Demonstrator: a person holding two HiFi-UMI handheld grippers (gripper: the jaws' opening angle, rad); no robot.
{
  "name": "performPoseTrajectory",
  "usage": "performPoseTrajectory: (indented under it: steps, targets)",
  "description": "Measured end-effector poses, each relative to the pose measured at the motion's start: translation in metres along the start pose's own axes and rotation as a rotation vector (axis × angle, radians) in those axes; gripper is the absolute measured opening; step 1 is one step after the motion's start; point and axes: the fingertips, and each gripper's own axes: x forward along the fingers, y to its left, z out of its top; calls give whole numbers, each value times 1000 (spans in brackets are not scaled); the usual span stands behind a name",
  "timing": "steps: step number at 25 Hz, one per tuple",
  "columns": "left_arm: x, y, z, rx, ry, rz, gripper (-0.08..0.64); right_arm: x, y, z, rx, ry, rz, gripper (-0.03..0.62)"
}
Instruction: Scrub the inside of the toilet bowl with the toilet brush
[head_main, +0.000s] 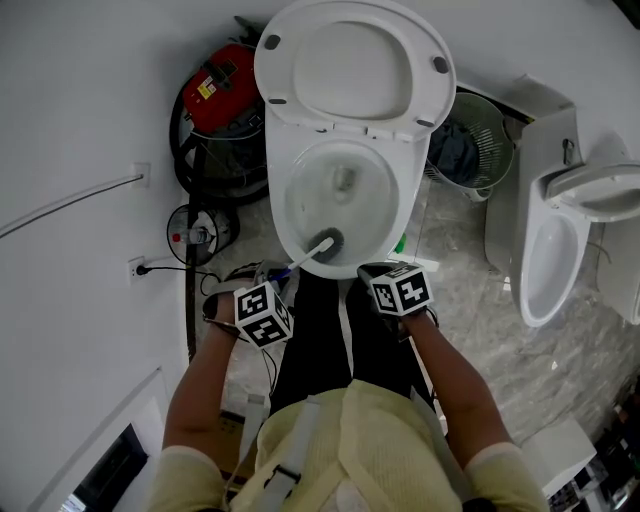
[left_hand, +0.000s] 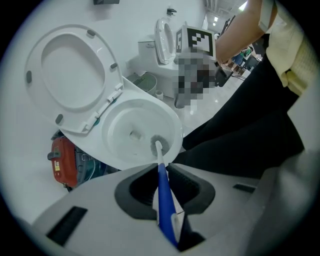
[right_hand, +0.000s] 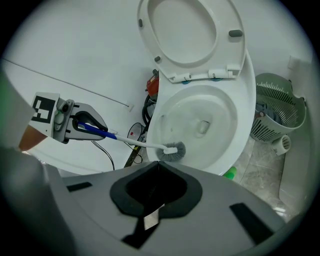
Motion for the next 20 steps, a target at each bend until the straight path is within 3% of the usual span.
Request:
performPoseTrajectory:
  steps: [7,20]
  targets:
    - [-4,18,-16,-22,45,33,72,0,-3,4,-2,3,-1,15]
    - [-6,57,-27,10,138,126,72,1,-7,7,21,1,12,15]
